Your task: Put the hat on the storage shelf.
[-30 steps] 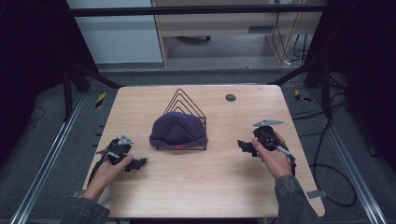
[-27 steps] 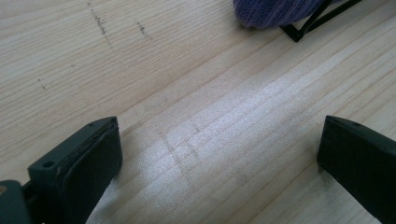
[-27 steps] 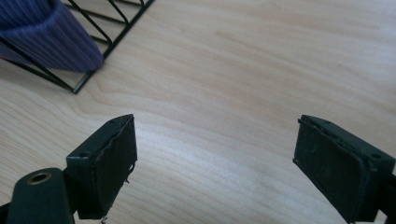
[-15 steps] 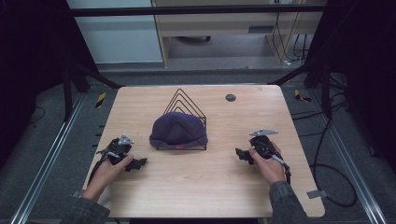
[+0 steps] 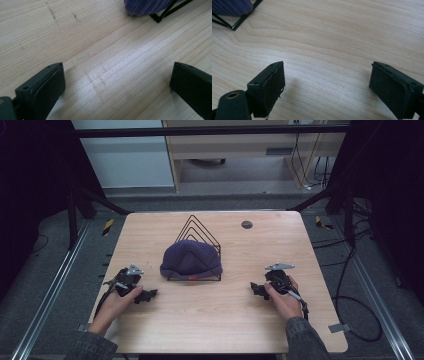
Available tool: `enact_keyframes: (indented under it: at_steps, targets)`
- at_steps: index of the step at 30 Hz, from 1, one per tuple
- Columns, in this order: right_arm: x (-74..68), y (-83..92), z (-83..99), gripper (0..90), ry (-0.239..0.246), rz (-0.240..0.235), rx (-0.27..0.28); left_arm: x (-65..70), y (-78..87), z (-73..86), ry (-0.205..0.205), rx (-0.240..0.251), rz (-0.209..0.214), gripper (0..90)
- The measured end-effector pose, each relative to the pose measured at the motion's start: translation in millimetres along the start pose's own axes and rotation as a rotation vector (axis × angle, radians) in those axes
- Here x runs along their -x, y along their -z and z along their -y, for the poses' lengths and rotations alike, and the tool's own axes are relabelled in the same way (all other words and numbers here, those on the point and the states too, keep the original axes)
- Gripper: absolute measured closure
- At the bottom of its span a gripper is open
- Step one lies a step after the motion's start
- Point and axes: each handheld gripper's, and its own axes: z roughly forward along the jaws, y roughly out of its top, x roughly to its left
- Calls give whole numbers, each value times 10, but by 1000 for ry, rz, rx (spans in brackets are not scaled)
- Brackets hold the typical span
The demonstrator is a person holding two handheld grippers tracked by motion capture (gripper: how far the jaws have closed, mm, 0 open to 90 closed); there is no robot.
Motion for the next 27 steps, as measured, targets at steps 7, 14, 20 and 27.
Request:
enact_keyframes:
  at_steps: [7,14,20,27]
  targets:
    - [-47,-25,4,119,10,3,-3,1,-1,-1,1,0,3,0]
    - [-117,-59,26,95,40,32,7,3,-1,-2,2,-2,1,0]
    - [-176,-67,108,89,60,74,55,9,-1,5,5,4,-1,0]
    - [-185,-54,125,87,62,75,56,7,-6,17,6,20,0,0]
